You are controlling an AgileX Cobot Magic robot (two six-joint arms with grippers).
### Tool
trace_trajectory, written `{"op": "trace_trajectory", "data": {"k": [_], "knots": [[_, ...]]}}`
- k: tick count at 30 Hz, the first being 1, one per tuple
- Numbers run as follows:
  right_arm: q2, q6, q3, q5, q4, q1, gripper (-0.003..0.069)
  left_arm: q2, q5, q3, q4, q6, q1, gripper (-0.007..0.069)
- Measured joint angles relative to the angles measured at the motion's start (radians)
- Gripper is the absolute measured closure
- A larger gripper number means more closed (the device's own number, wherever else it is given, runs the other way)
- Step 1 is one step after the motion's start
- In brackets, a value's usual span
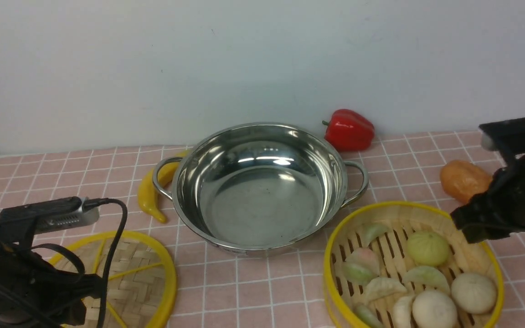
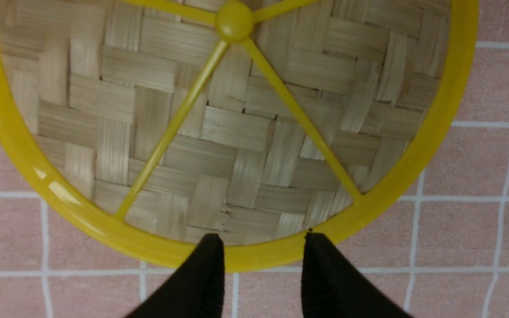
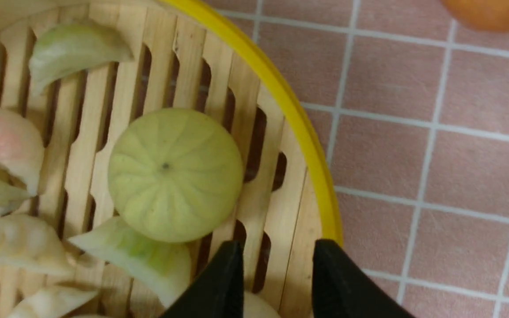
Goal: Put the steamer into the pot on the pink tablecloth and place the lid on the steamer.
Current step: 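Reach for and grasp the rim of the bamboo steamer holding the buns with the right gripper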
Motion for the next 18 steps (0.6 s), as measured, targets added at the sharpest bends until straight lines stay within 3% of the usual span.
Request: {"op": "trace_trajectory", "data": {"k": [6,13,15,16,18], "knots": [[0.074,0.097,0.0,-0.017,-0.12,0.008,0.0419,0.0,-0.007,-0.001,-0.009,0.02,0.0,0.0382],[0.154,0.114,0.0,-0.061,-0.138,0.008,0.0435,0.0,-0.017,-0.001,-0.011,0.04,0.0,0.0382],[0.173,0.124,-0.002,-0.068,-0.139,0.008,0.0492,0.0,-0.024,-0.001,-0.011,0.042,0.0,0.0382],[0.175,0.128,-0.005,-0.067,-0.142,0.008,0.0577,0.0,-0.025,-0.001,-0.011,0.043,0.0,0.0382],[0.172,0.121,-0.009,-0.038,-0.152,0.008,0.0602,0.0,-0.025,-0.001,-0.012,0.045,0.0,0.0382]]}}
